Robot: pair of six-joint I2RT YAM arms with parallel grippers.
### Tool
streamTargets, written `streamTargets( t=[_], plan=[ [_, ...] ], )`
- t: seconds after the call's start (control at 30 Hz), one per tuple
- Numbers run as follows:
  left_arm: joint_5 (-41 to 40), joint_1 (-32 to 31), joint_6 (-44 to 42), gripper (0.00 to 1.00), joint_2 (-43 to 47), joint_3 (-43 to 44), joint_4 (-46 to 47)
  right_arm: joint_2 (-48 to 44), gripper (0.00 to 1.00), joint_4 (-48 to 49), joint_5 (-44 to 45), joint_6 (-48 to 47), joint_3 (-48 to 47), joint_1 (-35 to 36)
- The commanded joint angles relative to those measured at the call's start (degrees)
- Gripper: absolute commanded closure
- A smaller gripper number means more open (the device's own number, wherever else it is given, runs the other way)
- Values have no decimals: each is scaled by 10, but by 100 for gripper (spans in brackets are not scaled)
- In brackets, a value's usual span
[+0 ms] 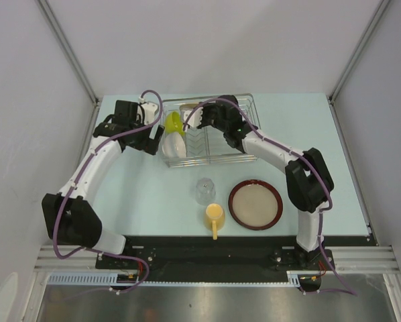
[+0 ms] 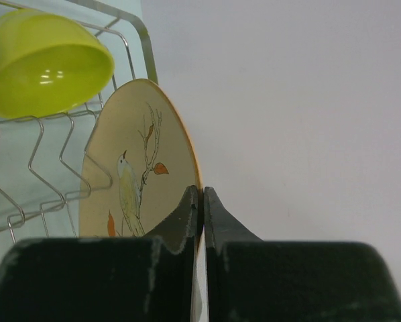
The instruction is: Load the mixed dishes into the dish rack
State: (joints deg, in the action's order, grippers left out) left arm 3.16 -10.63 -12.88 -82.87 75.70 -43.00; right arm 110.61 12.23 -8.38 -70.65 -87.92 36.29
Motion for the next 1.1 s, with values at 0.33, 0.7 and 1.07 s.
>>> streamTargets(
  t=[0.33,0.7,1.07],
  plan=[
    [-3,17,8,0,-9,1,20,43,100,0,-80,-63,-99,31],
    [-5,18,8,0,-9,8,18,82,97,73,-84,-12,-102,13],
    [-5,18,10,0,-12,13,17,83,60,176,-52,37,-40,12]
  ],
)
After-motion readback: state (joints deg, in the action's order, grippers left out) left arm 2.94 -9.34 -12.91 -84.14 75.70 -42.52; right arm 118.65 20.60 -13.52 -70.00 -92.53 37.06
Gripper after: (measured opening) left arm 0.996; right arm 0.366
